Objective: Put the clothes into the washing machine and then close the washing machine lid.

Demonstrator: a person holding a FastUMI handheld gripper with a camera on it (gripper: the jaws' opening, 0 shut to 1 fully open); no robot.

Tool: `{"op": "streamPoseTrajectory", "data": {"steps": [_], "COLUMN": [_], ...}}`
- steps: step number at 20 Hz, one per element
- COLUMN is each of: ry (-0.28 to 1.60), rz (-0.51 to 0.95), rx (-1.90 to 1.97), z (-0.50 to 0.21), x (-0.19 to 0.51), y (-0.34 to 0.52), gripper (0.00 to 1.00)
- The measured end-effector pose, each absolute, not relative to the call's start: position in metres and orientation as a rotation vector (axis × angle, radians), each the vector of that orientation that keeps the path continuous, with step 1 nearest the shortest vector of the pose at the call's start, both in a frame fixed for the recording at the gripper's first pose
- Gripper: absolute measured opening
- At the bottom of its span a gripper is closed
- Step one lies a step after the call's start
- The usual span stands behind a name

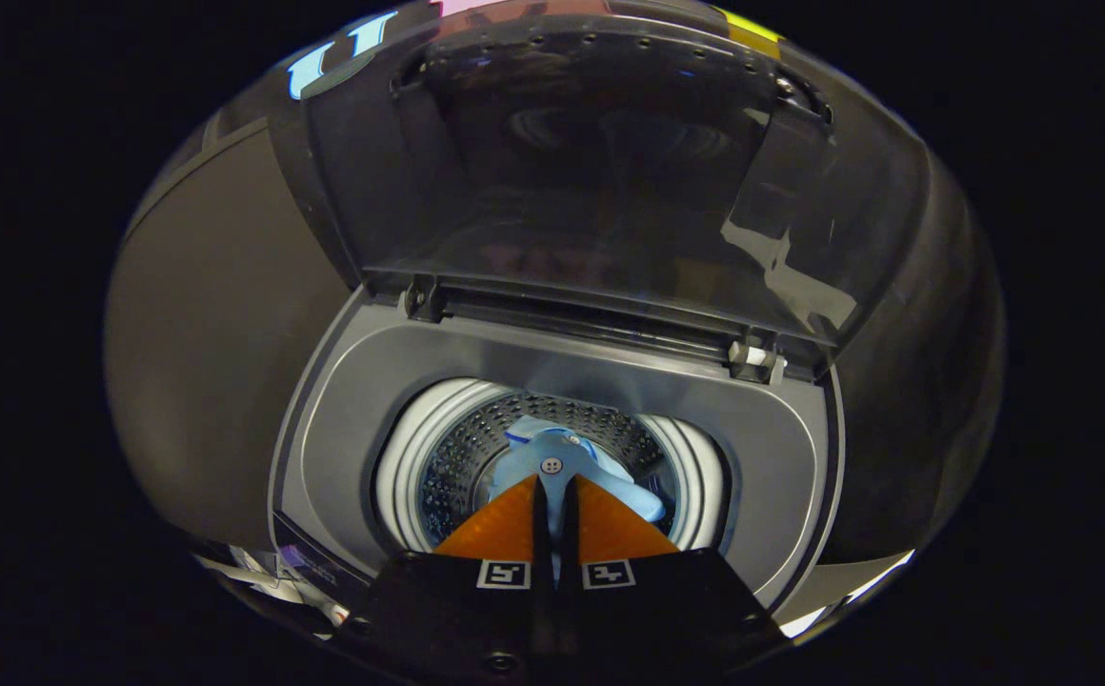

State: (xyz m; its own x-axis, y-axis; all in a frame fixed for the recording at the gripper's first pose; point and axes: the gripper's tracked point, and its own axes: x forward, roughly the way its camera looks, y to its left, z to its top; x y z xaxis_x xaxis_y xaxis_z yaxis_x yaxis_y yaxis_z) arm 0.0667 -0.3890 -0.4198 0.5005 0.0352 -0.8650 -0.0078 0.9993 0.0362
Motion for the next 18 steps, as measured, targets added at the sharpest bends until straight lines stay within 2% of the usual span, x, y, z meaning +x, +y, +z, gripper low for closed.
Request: {"op": "streamPoseTrajectory", "data": {"steps": [18], "ry": [1.096], "rz": [-0.038], "rx": [-0.006], "z": [-0.453], "x": [0.067], "y": [-0.400], "gripper": [0.05]}}
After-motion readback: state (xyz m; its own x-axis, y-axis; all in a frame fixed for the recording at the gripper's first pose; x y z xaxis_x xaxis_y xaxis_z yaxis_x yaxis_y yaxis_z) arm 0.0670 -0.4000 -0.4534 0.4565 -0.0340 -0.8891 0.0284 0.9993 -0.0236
